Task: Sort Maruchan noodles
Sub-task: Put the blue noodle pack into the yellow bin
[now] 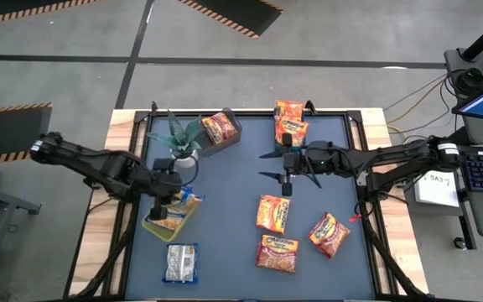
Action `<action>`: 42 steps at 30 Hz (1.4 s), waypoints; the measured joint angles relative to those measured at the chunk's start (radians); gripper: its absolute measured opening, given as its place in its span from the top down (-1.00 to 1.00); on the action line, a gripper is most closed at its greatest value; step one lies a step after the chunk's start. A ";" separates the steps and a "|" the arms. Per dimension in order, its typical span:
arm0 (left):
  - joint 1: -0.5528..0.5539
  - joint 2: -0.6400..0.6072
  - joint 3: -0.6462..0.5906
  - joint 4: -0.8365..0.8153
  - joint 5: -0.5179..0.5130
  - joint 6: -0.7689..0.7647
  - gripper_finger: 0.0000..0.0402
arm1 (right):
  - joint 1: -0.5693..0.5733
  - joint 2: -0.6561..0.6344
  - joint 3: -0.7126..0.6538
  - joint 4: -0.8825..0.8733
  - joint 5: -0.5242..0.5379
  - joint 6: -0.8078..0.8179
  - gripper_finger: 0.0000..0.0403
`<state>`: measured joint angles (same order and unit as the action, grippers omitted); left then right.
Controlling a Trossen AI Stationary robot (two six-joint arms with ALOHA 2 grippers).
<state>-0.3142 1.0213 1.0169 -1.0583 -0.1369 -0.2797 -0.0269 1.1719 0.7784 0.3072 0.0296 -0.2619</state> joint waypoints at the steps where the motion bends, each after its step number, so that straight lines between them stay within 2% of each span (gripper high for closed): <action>1: -0.004 -0.014 -0.016 0.007 -0.018 -0.002 0.63 | 0.000 0.002 0.000 -0.001 0.000 0.001 -0.07; 4: -0.006 -0.060 -0.073 0.048 -0.055 -0.023 0.63 | 0.000 0.016 0.000 0.008 0.000 0.014 -0.07; 11: -0.008 -0.182 -0.235 0.106 -0.055 -0.082 0.63 | 0.000 0.039 0.000 0.014 -0.001 0.026 -0.07; 16: -0.008 -0.257 -0.331 0.226 -0.059 -0.116 0.63 | 0.000 0.041 0.000 0.021 -0.001 0.027 -0.07; 23: -0.008 -0.272 -0.428 0.256 -0.065 -0.175 0.63 | 0.000 0.041 0.000 0.063 -0.001 0.027 -0.08; 37: -0.008 -0.189 -0.438 0.289 -0.067 -0.202 0.62 | 0.000 0.041 0.000 0.073 -0.001 0.041 -0.08; 42: -0.008 -0.159 -0.399 0.227 -0.068 -0.244 0.49 | 0.000 0.041 0.000 0.072 -0.002 0.042 -0.08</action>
<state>-0.3218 0.8623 0.6177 -0.8312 -0.2048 -0.5240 -0.0269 1.2125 0.7784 0.3794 0.0280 -0.2203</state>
